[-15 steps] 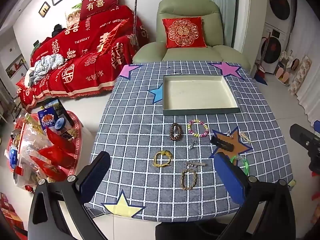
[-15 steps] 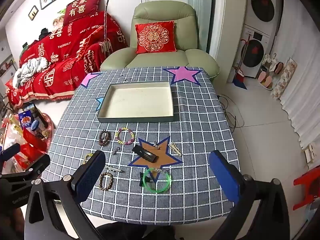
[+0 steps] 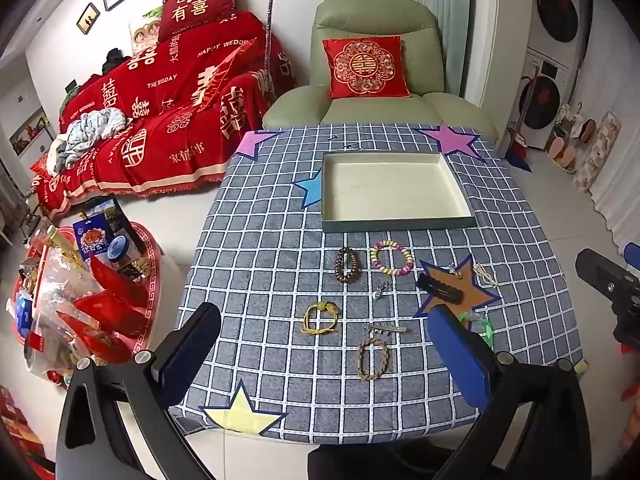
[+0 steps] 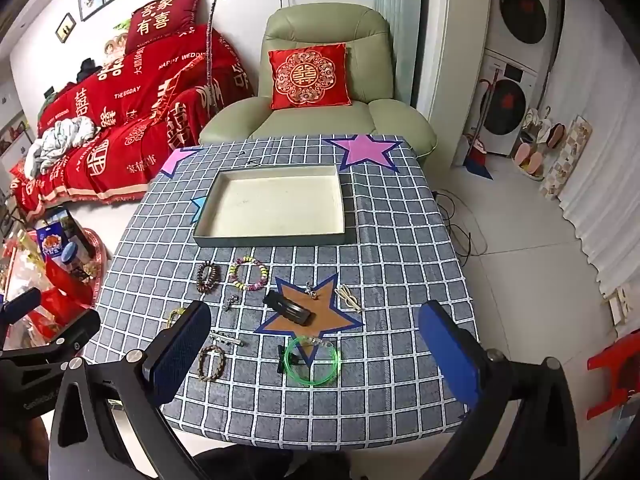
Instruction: Organize jewelry
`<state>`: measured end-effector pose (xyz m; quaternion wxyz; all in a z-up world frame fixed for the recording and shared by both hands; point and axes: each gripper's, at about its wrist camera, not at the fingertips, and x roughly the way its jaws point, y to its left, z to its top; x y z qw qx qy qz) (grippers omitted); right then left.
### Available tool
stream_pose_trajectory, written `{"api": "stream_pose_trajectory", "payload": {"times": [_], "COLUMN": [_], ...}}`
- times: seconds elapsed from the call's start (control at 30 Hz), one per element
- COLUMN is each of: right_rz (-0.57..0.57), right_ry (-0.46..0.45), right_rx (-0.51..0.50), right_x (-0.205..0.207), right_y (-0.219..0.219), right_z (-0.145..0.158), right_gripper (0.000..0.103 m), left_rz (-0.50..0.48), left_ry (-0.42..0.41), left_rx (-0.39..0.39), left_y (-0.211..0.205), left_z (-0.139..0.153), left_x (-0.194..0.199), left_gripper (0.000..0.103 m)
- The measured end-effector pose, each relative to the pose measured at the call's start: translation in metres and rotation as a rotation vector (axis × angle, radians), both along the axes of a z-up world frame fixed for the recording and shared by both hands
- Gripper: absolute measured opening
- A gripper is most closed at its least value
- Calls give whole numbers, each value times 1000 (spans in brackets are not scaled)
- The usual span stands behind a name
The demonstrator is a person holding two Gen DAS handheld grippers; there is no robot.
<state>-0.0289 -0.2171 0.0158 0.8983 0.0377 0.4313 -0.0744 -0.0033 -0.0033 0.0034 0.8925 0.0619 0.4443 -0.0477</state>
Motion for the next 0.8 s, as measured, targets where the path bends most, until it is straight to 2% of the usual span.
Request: {"api": "stream_pose_trajectory", "payload": {"times": [0.8], "right_rz": [-1], "right_ry": [1], "right_rx": [5], "right_x": [0], "right_y": [1], "right_z": [0], "right_gripper": [103], "left_rz": [9], "left_ry": [11], "left_rx": [-9], "left_y": [3], "left_z": [-3], "left_x": [1], "left_gripper": [103]}}
